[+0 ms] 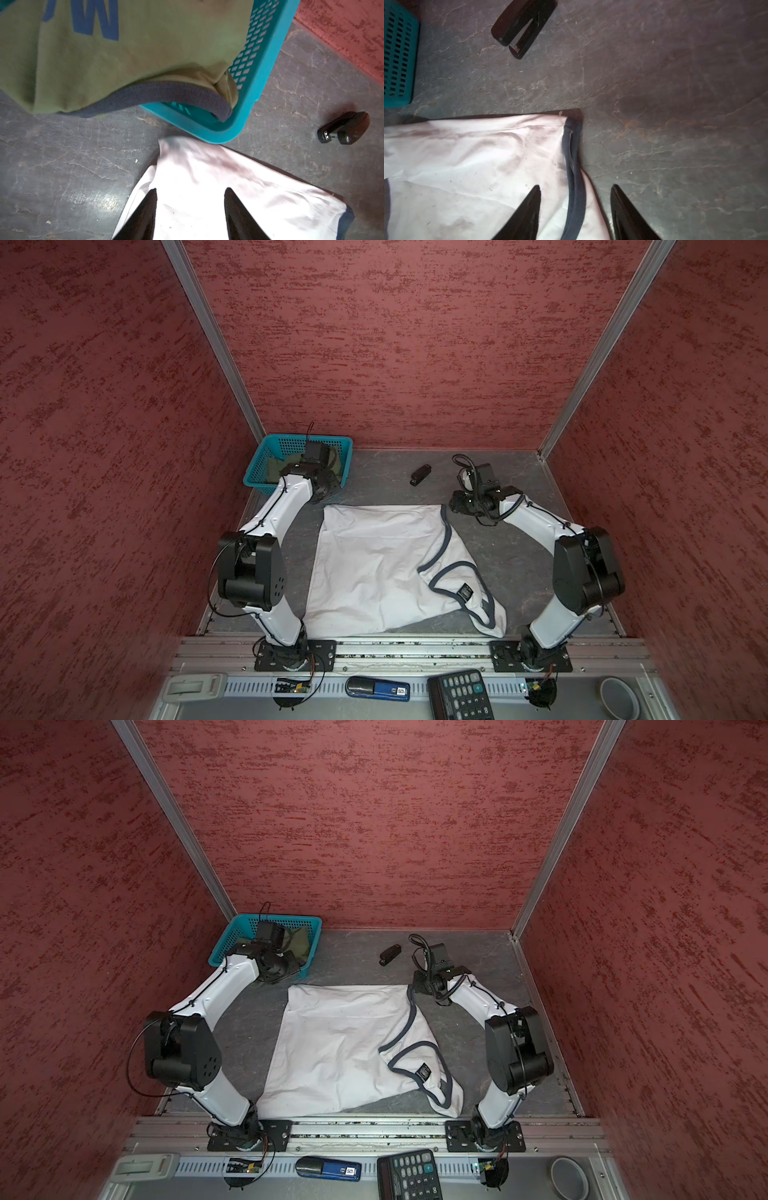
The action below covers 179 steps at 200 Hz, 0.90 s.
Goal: Fold and stack the tank tops
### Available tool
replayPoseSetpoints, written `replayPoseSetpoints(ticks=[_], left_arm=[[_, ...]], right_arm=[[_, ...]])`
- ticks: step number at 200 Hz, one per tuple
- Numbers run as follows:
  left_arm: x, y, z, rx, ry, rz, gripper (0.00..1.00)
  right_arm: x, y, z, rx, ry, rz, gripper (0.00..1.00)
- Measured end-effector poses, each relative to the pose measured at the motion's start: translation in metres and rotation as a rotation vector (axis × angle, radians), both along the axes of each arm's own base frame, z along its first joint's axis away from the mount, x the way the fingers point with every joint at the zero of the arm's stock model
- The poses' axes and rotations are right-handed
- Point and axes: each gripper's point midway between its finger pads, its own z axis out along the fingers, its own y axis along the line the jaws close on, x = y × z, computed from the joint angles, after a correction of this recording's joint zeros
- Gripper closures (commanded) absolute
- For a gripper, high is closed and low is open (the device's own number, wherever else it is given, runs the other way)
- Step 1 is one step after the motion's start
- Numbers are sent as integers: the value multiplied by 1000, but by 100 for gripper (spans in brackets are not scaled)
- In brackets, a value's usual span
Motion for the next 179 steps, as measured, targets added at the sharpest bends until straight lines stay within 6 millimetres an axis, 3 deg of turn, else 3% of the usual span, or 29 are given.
replayPoseSetpoints(ticks=[14, 29, 39, 53, 66, 81, 103, 127, 179], left_arm=[[-4, -5, 14, 6, -35, -11, 30], [-21, -18, 31, 2, -89, -52, 28], [-39, -31, 39, -10, -116, -91, 28], [-61, -49, 39, -40, -139, -148, 28], [-78, -60, 25, -71, -122, -184, 28], [-97, -64, -10, -96, -58, -189, 27], [-120, -62, -60, -115, 50, -168, 27], [-132, -60, -89, -132, 104, -147, 27], [-127, -46, -112, -173, 102, -72, 25]], right_arm=[[-1, -3, 9, -11, -21, -7, 37], [-12, -1, 20, -22, -47, 4, 38], [-30, 5, 24, -30, -54, 30, 38], [-66, 32, 25, -35, -49, 117, 38], [-101, 57, 19, -35, -25, 203, 38], [-145, 85, 4, -48, 31, 307, 38], [-188, 105, -20, -85, 117, 389, 40], [-212, 120, -40, -119, 177, 431, 42], [-230, 121, -84, -233, 274, 436, 51]])
